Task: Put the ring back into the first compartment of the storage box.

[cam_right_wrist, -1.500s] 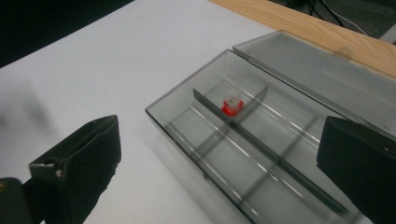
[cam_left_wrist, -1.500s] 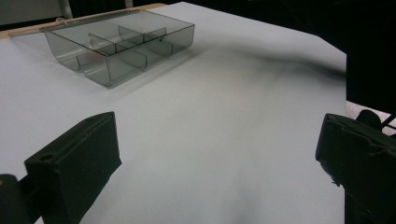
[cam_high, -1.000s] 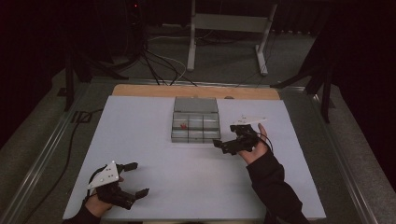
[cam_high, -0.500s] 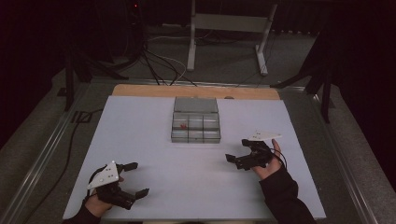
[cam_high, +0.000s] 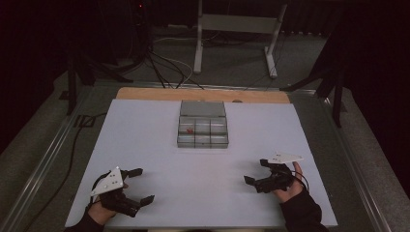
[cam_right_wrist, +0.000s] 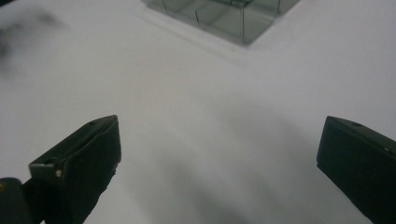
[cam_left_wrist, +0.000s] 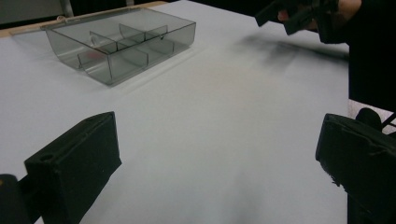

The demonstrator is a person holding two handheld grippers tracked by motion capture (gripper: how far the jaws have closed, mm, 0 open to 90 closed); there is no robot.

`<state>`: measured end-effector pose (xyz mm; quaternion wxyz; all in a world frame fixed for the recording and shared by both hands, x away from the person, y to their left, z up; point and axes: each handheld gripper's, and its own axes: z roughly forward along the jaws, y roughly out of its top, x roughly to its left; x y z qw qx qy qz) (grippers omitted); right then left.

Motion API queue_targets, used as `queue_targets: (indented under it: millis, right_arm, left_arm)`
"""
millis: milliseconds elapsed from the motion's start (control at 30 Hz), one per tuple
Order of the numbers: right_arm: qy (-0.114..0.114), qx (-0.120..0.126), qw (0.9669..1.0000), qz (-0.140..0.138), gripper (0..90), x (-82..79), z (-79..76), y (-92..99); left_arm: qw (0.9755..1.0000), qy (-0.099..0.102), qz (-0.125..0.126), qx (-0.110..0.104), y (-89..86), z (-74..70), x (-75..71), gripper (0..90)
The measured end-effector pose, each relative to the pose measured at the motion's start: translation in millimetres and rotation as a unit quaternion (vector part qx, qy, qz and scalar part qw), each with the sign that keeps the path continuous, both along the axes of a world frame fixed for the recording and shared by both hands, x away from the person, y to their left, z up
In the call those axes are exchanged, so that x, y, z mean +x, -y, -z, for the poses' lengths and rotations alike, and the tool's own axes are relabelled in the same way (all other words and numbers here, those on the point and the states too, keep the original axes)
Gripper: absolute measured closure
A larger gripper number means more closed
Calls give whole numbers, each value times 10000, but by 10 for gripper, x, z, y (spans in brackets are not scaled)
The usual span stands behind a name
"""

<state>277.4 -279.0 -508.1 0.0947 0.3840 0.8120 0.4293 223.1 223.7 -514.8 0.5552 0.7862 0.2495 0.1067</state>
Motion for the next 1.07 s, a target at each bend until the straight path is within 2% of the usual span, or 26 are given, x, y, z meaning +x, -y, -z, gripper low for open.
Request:
queue_targets:
  millis: [133,267,567,1067]
  right_arm:
    - [-58,-43,10000,53,0,-92,46,84]
    - [-99,16,9999,67,0,-171,87,174]
    - [-17,-16,9998,186,0,-287,119,280]
    - [-27,-23,9998,197,0,-259,160,295]
  left_arm:
    - [10000,-3,10,36,3,3,-1,5]
    - [10000,-2,-7,30,2,4,0,5]
    - [10000,-13,-6,17,2,5,2,5]
    - [10000,-26,30,35,2,8,8,5]
